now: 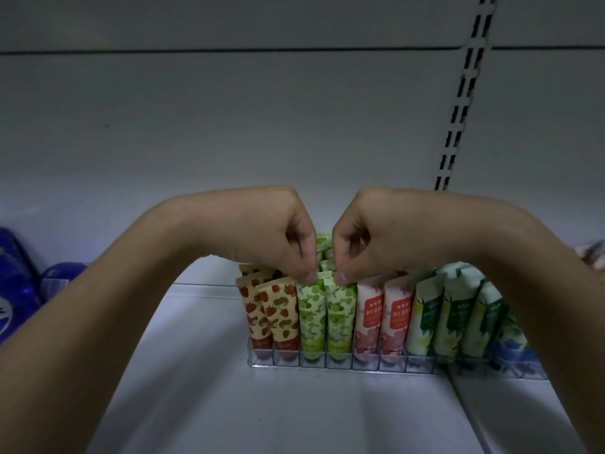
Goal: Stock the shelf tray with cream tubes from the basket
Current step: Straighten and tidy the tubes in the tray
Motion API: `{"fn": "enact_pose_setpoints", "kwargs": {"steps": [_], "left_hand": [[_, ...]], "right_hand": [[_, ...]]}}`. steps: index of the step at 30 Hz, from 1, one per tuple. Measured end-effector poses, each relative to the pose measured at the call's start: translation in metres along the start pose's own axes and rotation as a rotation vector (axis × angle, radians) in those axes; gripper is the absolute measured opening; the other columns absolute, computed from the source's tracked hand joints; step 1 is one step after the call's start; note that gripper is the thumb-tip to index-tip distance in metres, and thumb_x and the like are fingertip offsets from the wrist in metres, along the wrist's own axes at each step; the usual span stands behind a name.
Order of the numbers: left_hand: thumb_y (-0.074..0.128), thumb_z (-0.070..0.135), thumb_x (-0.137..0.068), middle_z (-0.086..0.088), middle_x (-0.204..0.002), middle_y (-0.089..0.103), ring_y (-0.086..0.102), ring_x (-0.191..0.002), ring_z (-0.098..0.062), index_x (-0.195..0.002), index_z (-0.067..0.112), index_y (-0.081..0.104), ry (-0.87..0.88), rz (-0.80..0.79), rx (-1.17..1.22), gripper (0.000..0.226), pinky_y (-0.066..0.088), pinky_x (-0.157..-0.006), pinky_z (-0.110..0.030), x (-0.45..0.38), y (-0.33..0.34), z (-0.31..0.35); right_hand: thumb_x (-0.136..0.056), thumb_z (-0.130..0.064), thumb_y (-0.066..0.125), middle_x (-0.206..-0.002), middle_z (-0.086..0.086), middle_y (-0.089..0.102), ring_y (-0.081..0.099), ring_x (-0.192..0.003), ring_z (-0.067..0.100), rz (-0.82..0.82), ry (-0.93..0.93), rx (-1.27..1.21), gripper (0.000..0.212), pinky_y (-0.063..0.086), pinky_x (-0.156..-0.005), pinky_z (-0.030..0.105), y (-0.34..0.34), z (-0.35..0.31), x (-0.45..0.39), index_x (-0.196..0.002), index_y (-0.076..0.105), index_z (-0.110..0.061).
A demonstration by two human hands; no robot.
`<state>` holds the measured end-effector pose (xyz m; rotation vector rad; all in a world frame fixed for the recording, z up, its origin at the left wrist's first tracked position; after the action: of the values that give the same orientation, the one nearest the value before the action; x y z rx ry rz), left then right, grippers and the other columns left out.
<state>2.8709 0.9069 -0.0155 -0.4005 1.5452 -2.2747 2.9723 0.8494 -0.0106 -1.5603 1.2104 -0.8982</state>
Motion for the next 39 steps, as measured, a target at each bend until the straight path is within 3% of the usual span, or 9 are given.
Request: {"fn": "enact_pose_setpoints", "kwargs": {"steps": [6, 9, 13, 17, 20, 25, 29, 36, 39], "left_hand": [[0.069, 0.044, -0.081, 0.016, -0.069, 0.069, 0.061, -0.063, -0.004, -0.077, 0.034, 0.075, -0.006, 0.073, -0.029, 0.012, 0.05, -0.062, -0.025, 0.003, -0.009, 0.0], [0.068, 0.042, -0.082, 0.019, -0.065, 0.067, 0.057, -0.056, 0.002, -0.074, 0.033, 0.074, 0.0, 0.191, -0.033, 0.014, 0.04, -0.05, -0.009, 0.005, -0.022, -0.003], [0.069, 0.041, -0.08, 0.023, -0.067, 0.067, 0.056, -0.054, 0.007, -0.076, 0.033, 0.075, -0.024, 0.199, -0.068, 0.011, 0.036, -0.047, -0.006, 0.003, -0.02, -0.006], [0.068, 0.047, -0.077, 0.021, -0.068, 0.068, 0.056, -0.056, 0.006, -0.078, 0.033, 0.076, -0.028, 0.144, -0.07, 0.016, 0.039, -0.05, -0.009, -0.001, -0.012, -0.007], [0.072, 0.039, -0.078, 0.02, -0.064, 0.067, 0.056, -0.055, 0.006, -0.077, 0.033, 0.076, -0.028, 0.121, -0.056, 0.008, 0.039, -0.049, -0.009, -0.005, -0.006, -0.008], [0.071, 0.027, -0.078, 0.022, -0.061, 0.065, 0.054, -0.052, 0.006, -0.078, 0.031, 0.076, -0.018, 0.105, -0.055, 0.006, 0.039, -0.048, -0.008, -0.009, -0.003, -0.009], [0.071, 0.026, -0.08, 0.021, -0.063, 0.066, 0.056, -0.054, 0.006, -0.079, 0.033, 0.076, -0.008, 0.095, -0.038, 0.008, 0.04, -0.05, -0.007, -0.009, -0.004, -0.011], [0.071, 0.032, -0.081, 0.022, -0.066, 0.067, 0.058, -0.057, 0.007, -0.081, 0.035, 0.075, -0.012, 0.078, -0.027, 0.006, 0.041, -0.051, -0.007, -0.008, -0.004, -0.012], [0.067, 0.034, -0.084, 0.023, -0.071, 0.068, 0.061, -0.062, 0.004, -0.082, 0.036, 0.075, -0.001, 0.131, -0.026, 0.008, 0.045, -0.054, -0.011, -0.008, -0.008, -0.011]], "right_hand": [[-0.082, -0.036, 0.073, -0.058, -0.026, 0.063, 0.056, -0.048, -0.008, 0.061, -0.03, -0.003, 0.007, 0.035, -0.041, 0.004, -0.009, 0.0, 0.004, -0.077, 0.072, -0.031], [-0.086, -0.033, 0.07, -0.059, -0.036, 0.058, 0.054, -0.044, -0.007, 0.155, -0.044, 0.019, 0.006, 0.035, -0.04, 0.005, -0.018, 0.002, 0.004, -0.081, 0.071, -0.033], [-0.087, -0.03, 0.07, -0.062, -0.042, 0.055, 0.055, -0.046, -0.008, 0.167, -0.034, 0.044, 0.006, 0.035, -0.041, 0.005, -0.015, 0.007, -0.001, -0.082, 0.071, -0.033], [-0.085, -0.027, 0.072, -0.06, -0.038, 0.057, 0.055, -0.048, -0.009, 0.132, -0.023, 0.025, 0.005, 0.035, -0.04, 0.005, -0.008, 0.012, -0.006, -0.081, 0.072, -0.031], [-0.085, -0.026, 0.072, -0.063, -0.034, 0.061, 0.058, -0.047, -0.006, 0.112, -0.03, 0.015, 0.005, 0.039, -0.042, 0.008, -0.004, 0.013, -0.009, -0.081, 0.073, -0.029], [-0.084, -0.025, 0.072, -0.066, -0.017, 0.069, 0.061, -0.048, 0.0, 0.09, -0.053, -0.028, 0.006, 0.056, -0.051, 0.027, -0.001, 0.012, -0.01, -0.081, 0.073, -0.03], [-0.085, -0.025, 0.072, -0.067, -0.014, 0.069, 0.057, -0.045, -0.004, 0.09, -0.059, -0.024, 0.006, 0.046, -0.044, 0.016, 0.0, 0.013, -0.01, -0.081, 0.074, -0.028], [-0.086, -0.027, 0.071, -0.075, -0.009, 0.072, 0.063, -0.052, 0.0, 0.086, -0.024, -0.065, 0.005, 0.053, -0.049, 0.019, 0.0, 0.018, -0.011, -0.081, 0.072, -0.028], [-0.087, -0.033, 0.068, -0.079, -0.014, 0.072, 0.061, -0.054, -0.005, 0.152, -0.008, -0.014, 0.006, 0.044, -0.047, 0.01, -0.007, 0.023, -0.01, -0.083, 0.072, -0.031]]}}
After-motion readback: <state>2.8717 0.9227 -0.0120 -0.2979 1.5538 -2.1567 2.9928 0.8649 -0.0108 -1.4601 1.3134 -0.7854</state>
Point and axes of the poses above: each hand's wrist, its own x-axis away from the middle knuckle, its own y-axis out of the palm, z = x × y, the point moved 6 cm from there along -x, towards the middle knuckle
